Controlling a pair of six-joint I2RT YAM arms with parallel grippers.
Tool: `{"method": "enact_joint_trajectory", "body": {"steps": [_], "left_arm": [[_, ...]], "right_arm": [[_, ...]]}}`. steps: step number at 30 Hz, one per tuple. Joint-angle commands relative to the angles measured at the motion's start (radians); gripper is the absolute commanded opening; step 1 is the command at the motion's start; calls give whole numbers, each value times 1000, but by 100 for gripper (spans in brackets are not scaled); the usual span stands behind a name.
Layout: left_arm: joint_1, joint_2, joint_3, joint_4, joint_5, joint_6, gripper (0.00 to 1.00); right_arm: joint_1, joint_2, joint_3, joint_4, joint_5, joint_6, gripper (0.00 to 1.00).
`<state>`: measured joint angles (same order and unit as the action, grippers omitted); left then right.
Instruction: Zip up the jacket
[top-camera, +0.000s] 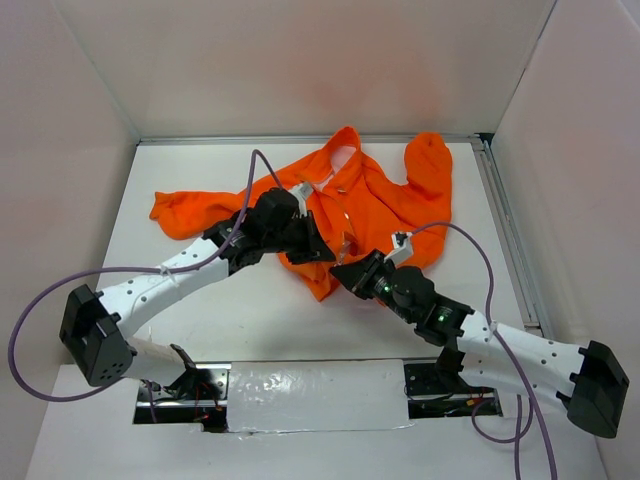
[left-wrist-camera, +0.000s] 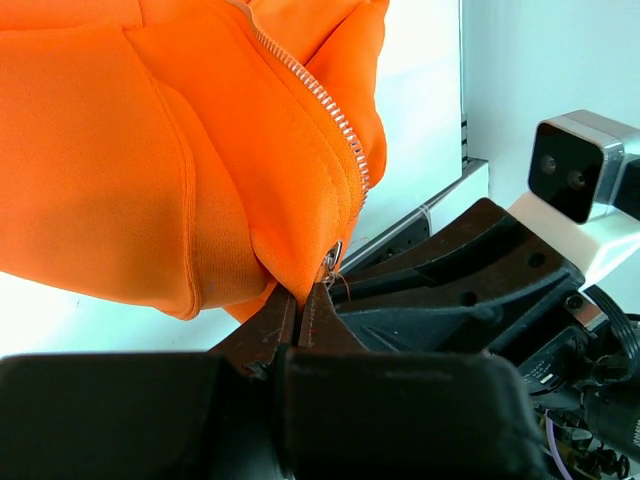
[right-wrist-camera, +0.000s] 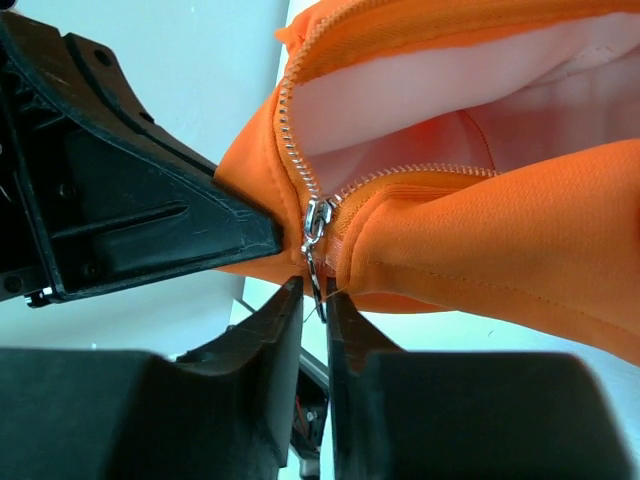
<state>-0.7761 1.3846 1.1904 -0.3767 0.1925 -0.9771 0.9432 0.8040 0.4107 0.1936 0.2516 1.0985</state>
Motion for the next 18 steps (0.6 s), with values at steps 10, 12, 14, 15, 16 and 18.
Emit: {"method": "enact_joint_trajectory", "body": {"steps": [10,12,14,15,16,18], "left_arm": [[-9,-30,-15,15,-10,-2,0],[-9,-30,-24,12,-13,21,0],[-12,-42,-64,50,-24,40,0],[-14,-47,-78,58,-25,55,0],[-12,-53,-93,59,-30,61,0],[-14,-65,-107,77,-22,89,0]], "right_arm": [[42,-11,94,-47,74,4,0],[39,-6,160,-163,75,-14,0],[37,6,222,-247,72,-21,0],[39,11,244,-278,64,-26,0],[37,15,263,-305,57,-6,0],[14,18,298,-353,17,0,0]]}}
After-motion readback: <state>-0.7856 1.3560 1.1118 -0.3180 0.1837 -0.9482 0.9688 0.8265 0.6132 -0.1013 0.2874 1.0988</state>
